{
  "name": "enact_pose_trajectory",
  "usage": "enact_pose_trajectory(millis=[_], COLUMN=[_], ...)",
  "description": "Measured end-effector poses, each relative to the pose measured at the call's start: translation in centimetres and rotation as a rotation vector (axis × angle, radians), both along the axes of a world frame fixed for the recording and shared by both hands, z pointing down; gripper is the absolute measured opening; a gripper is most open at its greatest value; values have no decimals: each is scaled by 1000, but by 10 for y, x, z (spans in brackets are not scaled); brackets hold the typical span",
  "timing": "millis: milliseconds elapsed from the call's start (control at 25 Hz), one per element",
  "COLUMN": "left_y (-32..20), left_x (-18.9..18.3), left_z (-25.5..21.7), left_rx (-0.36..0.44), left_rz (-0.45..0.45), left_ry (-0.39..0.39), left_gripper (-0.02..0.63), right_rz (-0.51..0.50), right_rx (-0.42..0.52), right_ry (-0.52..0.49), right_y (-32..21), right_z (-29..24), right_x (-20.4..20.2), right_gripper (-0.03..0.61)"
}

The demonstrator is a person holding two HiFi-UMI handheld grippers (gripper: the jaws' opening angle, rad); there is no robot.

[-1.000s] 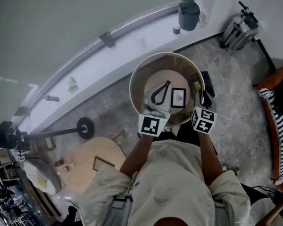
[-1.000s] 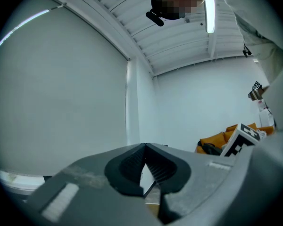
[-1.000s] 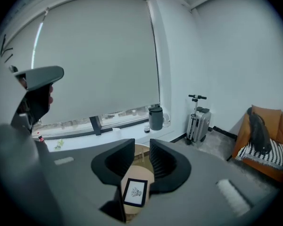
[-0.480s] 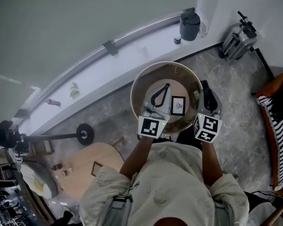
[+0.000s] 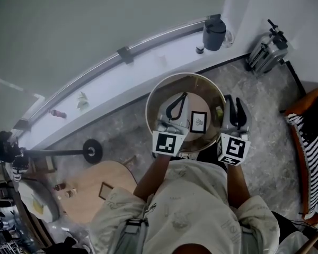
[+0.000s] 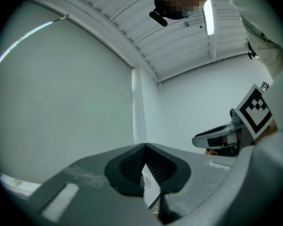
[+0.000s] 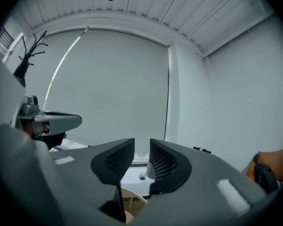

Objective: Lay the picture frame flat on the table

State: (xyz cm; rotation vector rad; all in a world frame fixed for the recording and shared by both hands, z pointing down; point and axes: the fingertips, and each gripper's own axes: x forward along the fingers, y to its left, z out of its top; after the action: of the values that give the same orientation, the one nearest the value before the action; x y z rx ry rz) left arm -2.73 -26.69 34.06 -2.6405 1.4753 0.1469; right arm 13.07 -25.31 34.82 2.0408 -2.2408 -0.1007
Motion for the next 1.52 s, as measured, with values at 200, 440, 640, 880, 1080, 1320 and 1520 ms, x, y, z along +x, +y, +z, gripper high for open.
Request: enact_pose_trajectory(millis=[200,440,640,880,1080,1320,1520], left_y=[3,2,-2,-3,-2,-3,-2], left_x=[-4,-14,-28,-35,-38,-38,-35], left_z=[-8,-15,-17,-20,-18,-18,-18], left_rx=[13,26,20,26,24,36,37], left_rz=[-17,-46,-80,-87,-86,-84,-76], left_ry=[-8,0,13,25,13,11,13], left_gripper=[3,3,3,3,3,3,3], right_rz=[-9,-8,-9,-14,-15,-10,-9], right_rx=[77,112,108,95,94,96,88], right_ry=[25,21,37,36,30,25,29], right_y=[6,7,7,5,4,5,6], right_z=[-26,-40,-40,-38,-37,-35,-32], right_x=[-6,-7,-6,-5,-8,-7,-7], right_gripper=[104,104,103,97,81,25,9])
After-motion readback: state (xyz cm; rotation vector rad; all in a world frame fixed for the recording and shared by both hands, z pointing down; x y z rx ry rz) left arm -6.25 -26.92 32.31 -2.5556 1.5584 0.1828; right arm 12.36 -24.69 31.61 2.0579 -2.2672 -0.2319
